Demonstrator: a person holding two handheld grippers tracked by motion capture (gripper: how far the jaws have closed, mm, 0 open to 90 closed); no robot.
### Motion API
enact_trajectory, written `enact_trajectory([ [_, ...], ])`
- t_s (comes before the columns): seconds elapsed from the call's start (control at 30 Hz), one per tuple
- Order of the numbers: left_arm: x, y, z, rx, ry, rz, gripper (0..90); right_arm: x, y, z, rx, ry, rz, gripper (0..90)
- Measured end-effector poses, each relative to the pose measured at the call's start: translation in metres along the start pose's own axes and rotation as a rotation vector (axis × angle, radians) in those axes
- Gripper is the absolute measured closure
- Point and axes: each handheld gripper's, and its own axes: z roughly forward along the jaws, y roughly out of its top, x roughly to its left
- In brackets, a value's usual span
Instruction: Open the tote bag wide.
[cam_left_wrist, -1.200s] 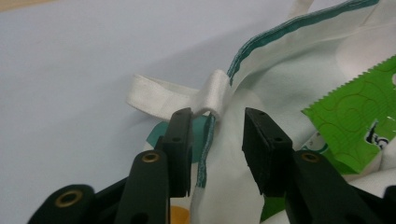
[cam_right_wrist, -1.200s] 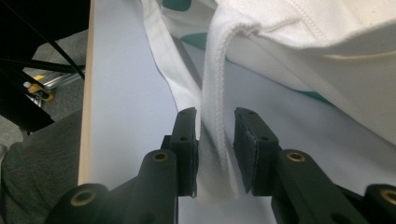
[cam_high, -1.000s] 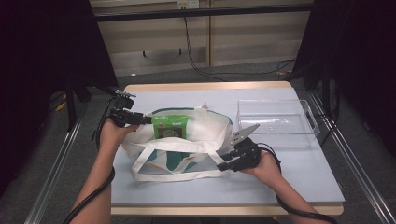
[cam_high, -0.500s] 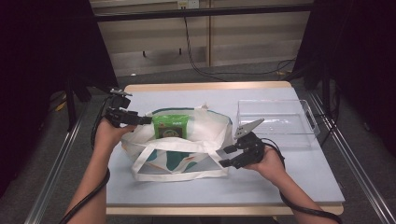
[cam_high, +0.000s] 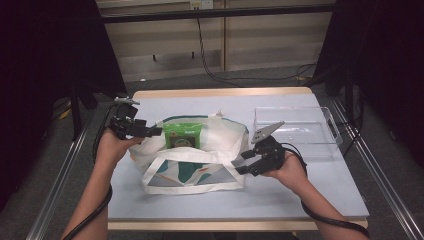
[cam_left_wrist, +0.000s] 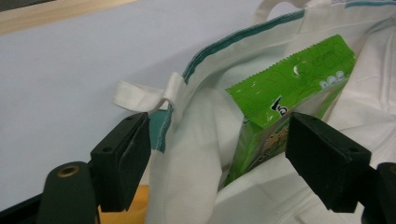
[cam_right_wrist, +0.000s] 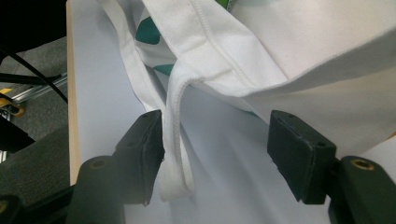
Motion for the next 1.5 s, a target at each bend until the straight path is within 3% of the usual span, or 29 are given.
enact_trajectory([
  [0.37,-0.016,-0.005,0.001,-0.006,-0.022,0.042,22.0,-0.004,0.008,-0.010,-0.008,-0.031,0.001,31.2],
  [0.53,-0.021,-0.007,0.005,-0.025,-0.046,0.035,21.1,-0.004,0.012,-0.012,-0.016,-0.036,0.002,29.4],
  [0.63,-0.023,-0.008,0.006,-0.031,-0.037,0.029,19.7,-0.005,0.014,-0.015,-0.014,-0.045,0.000,28.6],
  [0.83,-0.028,-0.011,0.005,-0.036,-0.053,0.042,18.6,-0.010,0.017,-0.020,-0.020,-0.068,0.011,26.5],
  [1.5,-0.040,-0.027,0.010,-0.023,-0.077,0.061,16.4,-0.020,0.036,-0.029,-0.043,-0.136,0.028,19.7],
])
